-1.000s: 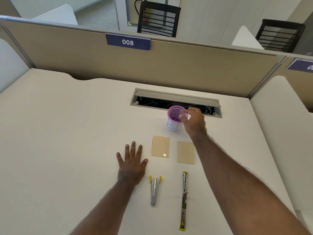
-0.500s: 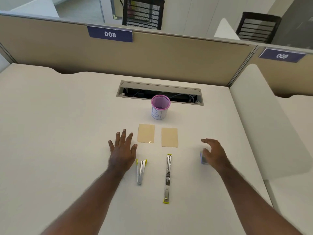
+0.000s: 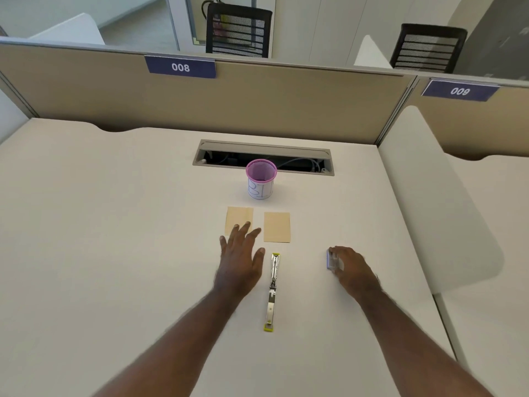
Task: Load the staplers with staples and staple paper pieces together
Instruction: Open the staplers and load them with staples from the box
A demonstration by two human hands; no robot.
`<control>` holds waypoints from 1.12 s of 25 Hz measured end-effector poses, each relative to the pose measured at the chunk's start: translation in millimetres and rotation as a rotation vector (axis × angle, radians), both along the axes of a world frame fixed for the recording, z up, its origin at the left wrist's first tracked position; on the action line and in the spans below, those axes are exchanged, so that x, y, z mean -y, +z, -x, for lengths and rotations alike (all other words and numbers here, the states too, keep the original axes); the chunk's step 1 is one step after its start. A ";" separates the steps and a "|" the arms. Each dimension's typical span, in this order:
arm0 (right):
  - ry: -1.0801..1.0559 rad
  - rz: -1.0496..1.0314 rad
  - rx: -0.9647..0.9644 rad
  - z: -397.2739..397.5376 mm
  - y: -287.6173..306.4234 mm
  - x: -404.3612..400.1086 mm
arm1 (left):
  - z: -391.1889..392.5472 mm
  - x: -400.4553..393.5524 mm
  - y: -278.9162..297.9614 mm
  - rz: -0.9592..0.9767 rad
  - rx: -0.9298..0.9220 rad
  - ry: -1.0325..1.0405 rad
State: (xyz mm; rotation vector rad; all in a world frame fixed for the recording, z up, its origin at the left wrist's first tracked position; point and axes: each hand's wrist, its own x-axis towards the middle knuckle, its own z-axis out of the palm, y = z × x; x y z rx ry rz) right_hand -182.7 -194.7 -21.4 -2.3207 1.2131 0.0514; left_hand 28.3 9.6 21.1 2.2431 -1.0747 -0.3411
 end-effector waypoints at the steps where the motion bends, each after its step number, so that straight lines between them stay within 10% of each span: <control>1: -0.009 -0.005 0.022 0.8 1.3 -1.4 | 8.6 2.8 3.6 0.038 -0.013 -0.020; 4: 0.024 -0.015 0.130 1.2 12.2 -7.2 | 32.2 13.0 13.7 0.170 -0.163 -0.075; 12: 0.234 -0.117 0.272 -4.4 81.0 -34.8 | 51.4 37.4 34.9 0.275 -1.395 -0.110; 28: 0.325 0.051 0.397 5.4 126.3 -59.4 | 43.6 38.5 32.9 0.425 -1.731 -0.288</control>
